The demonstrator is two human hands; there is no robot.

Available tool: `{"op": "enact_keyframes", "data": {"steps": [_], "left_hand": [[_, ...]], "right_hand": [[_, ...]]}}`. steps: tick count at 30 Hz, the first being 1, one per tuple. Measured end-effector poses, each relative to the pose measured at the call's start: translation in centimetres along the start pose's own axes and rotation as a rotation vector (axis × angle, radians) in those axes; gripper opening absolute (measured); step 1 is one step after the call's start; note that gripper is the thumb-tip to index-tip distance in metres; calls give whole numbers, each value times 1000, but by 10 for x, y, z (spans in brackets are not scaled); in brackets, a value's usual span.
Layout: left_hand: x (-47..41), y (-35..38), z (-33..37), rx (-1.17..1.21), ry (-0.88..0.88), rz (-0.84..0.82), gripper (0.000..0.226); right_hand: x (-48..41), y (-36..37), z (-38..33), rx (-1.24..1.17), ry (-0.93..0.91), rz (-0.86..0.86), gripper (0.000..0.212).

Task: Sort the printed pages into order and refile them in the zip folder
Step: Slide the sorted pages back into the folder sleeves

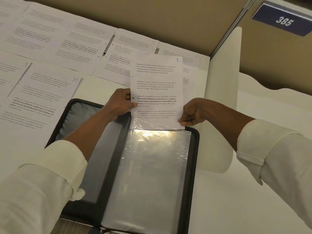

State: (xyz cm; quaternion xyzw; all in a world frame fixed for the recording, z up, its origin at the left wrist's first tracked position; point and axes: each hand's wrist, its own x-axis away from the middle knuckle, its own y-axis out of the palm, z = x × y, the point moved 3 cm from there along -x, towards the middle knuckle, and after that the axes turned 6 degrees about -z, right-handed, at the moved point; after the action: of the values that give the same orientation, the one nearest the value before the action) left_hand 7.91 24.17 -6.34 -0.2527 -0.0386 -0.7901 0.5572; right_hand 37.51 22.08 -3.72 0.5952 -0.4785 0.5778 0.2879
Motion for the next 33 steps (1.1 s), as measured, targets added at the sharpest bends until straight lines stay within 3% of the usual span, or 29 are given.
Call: {"op": "enact_keyframes", "data": {"steps": [6,12,18,22,28,33], "left_hand": [[0,2,0,-7,2,-1,44],[-1,3,-2,-22,-16,-1,44],[-2,5,-2,-54,-46,-30,46],[-5,8,3,-159,-87,-71,47],[-13,9,8,-191,-172,43,38],[-9,15,8,-323,-236,-91,39]], "right_hand": [[1,5,3,25,14,-37,11],[7,6,6,92,35,-36,22],[17,-6,-6,-87,-121,45,23],[14,-8,-3,-45,-72,64,29],[14,0,6,18,-20,50,30],[4,-5,-1,-177,-101,127,33]]}}
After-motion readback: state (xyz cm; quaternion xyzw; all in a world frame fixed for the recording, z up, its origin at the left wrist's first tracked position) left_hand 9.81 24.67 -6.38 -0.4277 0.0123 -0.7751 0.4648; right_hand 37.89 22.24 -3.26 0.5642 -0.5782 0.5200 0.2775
